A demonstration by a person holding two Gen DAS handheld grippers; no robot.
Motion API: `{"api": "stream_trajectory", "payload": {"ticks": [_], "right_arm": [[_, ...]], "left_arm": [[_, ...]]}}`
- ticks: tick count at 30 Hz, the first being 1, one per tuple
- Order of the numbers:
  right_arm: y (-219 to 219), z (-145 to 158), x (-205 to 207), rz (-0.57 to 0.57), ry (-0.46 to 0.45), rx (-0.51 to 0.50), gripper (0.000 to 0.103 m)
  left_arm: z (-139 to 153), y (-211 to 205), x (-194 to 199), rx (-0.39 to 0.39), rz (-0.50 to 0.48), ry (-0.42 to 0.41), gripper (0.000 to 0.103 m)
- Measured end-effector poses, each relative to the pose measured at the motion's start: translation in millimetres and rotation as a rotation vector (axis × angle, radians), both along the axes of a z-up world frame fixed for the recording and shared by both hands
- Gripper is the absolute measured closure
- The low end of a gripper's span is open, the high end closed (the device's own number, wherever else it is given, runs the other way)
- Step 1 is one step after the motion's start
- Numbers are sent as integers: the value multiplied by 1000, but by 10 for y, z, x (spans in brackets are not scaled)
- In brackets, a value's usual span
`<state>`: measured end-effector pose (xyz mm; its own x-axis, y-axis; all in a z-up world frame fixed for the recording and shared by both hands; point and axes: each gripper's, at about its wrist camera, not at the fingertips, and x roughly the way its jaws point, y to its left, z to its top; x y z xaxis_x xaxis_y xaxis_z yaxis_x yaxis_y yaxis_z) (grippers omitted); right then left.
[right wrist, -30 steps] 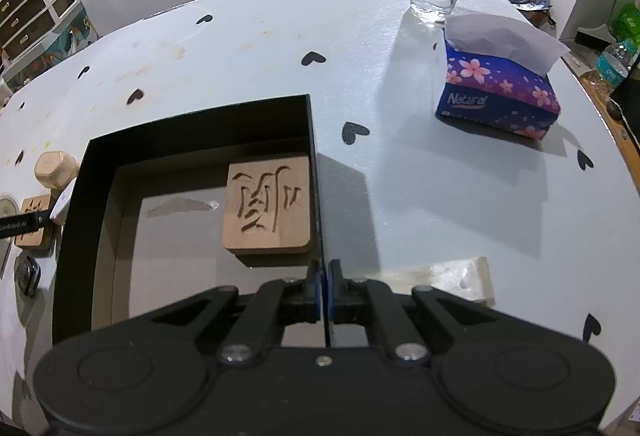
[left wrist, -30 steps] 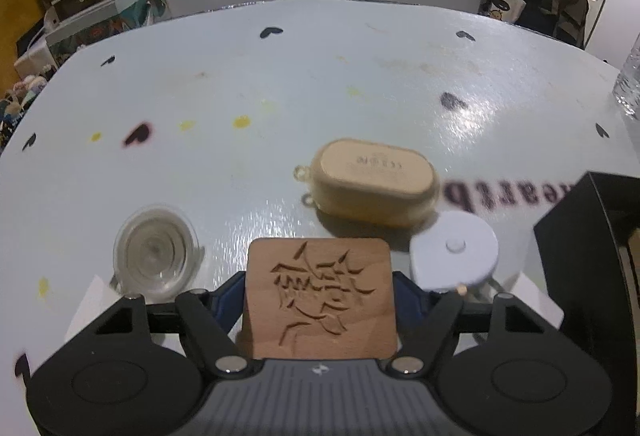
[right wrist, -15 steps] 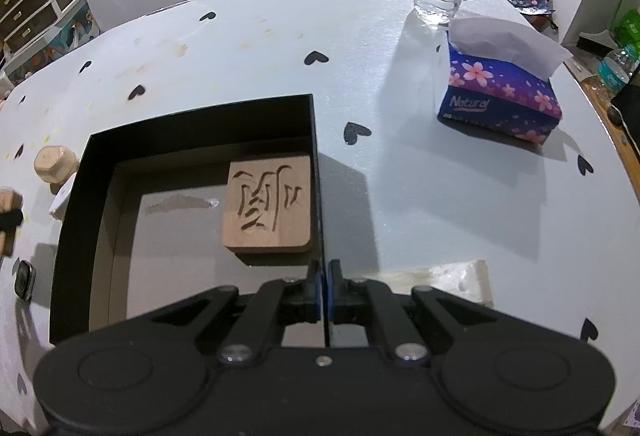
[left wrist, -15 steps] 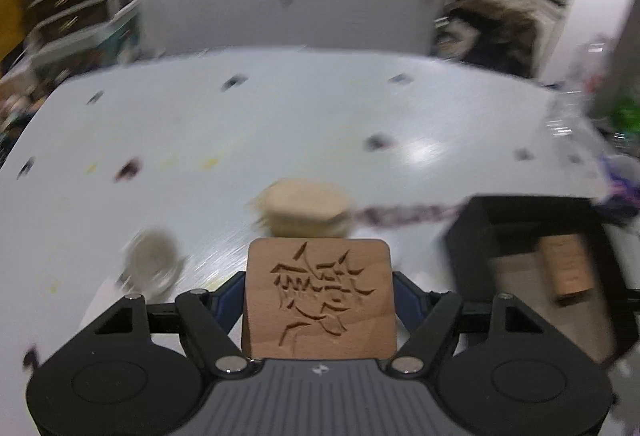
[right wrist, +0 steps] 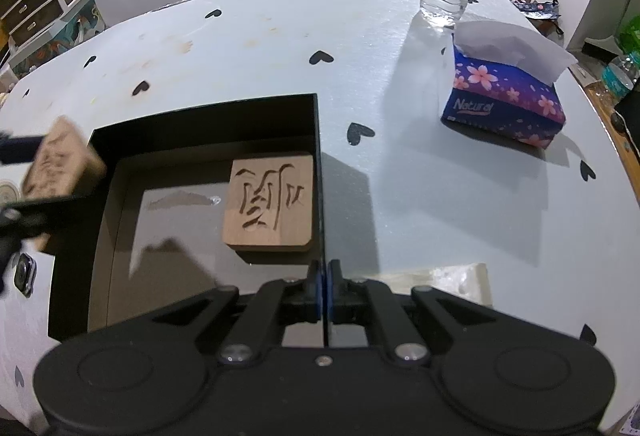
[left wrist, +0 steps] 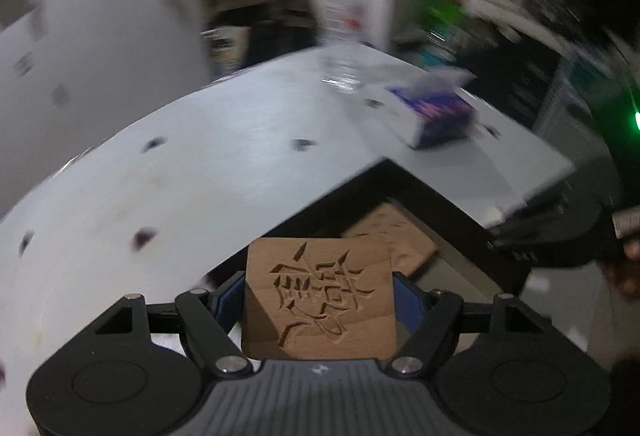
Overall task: Organize rigid objects
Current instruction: 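Carry the stamp with the left gripper and stack it on the first stamp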
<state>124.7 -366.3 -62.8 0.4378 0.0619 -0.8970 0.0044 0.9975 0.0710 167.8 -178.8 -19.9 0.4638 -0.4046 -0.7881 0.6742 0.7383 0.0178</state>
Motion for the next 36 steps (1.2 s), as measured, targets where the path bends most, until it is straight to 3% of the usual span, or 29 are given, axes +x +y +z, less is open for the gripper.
{"api": "stream_trajectory", "payload": {"ticks": [5,18,22,25,36], "right_arm": [[6,6,3,9,3,-1,100],[1,6,16,-1,13,4,100],[-2,1,22,-6,15,5,100],[-1,-2,28,-7,15,3,100],[-2,-5,39,-8,18,3,100]], "left_arm": [[-213,-348,17,120,-246,-38,28],[-446,-933,194,189,-622,-129,28],[-503,-1000,220,180,-632,-155,26],[-515,-967,208,150,-595,-142,12],[-460,-634,80,91,-448,-63,11]]}}
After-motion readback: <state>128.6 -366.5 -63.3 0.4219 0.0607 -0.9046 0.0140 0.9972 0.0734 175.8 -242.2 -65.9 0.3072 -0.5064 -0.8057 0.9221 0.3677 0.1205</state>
